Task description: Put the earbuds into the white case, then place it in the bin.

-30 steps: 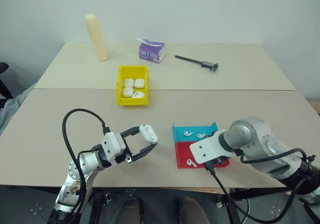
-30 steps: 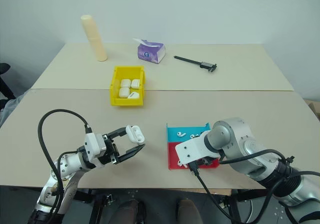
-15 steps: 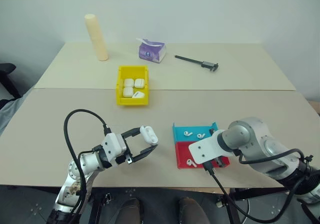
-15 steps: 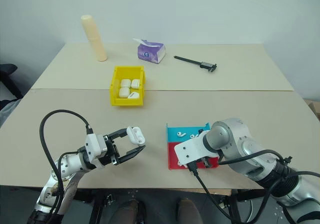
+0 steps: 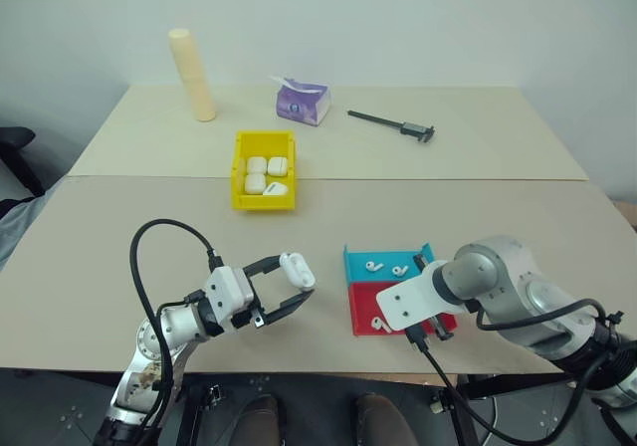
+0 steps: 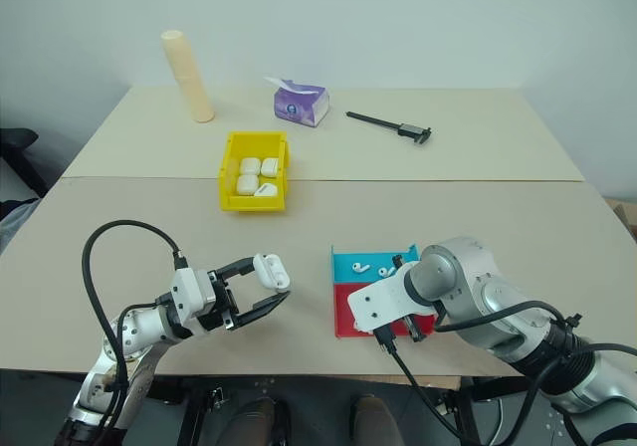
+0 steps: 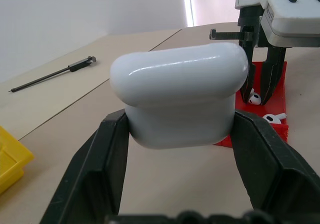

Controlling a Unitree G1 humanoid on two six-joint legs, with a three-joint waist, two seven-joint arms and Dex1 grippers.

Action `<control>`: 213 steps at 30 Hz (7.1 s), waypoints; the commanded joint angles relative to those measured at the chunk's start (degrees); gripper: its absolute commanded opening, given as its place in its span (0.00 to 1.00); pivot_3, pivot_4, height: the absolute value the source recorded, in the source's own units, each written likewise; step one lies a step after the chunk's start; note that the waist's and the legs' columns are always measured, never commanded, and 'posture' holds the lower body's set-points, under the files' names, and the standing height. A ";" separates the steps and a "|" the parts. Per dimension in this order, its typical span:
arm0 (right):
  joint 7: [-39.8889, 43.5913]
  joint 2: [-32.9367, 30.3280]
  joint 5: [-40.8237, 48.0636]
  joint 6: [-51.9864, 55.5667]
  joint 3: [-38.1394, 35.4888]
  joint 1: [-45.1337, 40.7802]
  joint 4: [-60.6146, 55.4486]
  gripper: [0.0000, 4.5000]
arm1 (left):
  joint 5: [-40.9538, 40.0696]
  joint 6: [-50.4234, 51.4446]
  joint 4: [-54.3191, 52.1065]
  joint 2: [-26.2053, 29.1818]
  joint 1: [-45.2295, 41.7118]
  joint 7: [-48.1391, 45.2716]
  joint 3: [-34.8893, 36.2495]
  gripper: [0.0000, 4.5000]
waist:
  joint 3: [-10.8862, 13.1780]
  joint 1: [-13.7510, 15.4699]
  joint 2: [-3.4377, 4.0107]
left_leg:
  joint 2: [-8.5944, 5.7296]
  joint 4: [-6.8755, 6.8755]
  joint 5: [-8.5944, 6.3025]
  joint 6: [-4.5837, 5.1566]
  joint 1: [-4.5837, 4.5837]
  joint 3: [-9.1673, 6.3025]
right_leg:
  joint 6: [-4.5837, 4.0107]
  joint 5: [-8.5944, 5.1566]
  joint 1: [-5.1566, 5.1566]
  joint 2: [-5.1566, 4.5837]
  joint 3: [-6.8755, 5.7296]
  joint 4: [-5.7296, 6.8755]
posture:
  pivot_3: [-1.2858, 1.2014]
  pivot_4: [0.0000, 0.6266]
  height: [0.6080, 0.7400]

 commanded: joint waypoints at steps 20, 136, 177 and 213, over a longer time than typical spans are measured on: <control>0.40 0.92 27.94 15.44 -34.21 0.54 -8.55 0.15 | -12.40 4.01 -6.21 1.05 -6.63 -6.83 -0.65 0.61 | 0.01 0.06 -0.02 | 0.00 -0.04 0.00 0.00 -0.03 -0.03 | 0.00 0.00 0.00 -0.01 0.00 -0.04 | 0.52 0.24 1.00; 4.80 19.40 2.34 -41.82 4.27 -28.93 50.30 0.61 | -0.37 3.38 -11.15 9.87 2.63 -5.08 2.35 0.61 | 0.04 -0.11 0.04 | 0.08 -0.15 0.01 -0.03 -0.01 0.46 | -0.12 -0.05 -0.15 0.01 0.01 0.07 | 0.52 0.24 1.00; 2.98 20.59 -1.78 -46.44 5.05 -27.30 53.31 0.36 | 1.07 2.06 -10.11 10.19 2.74 -5.33 2.52 0.61 | 0.03 -0.19 0.04 | 0.09 -0.15 0.01 -0.03 0.11 0.47 | -0.14 -0.06 -0.08 0.02 0.02 0.11 | 0.52 0.24 1.00; 3.89 15.49 5.52 -32.50 -4.83 -20.27 38.10 0.28 | 0.34 0.08 -5.33 10.27 -1.92 -7.92 1.84 0.61 | 0.03 -0.13 0.04 | 0.09 -0.15 0.01 -0.03 0.06 0.47 | -0.15 -0.06 -0.11 0.02 0.01 0.11 | 0.52 0.24 1.00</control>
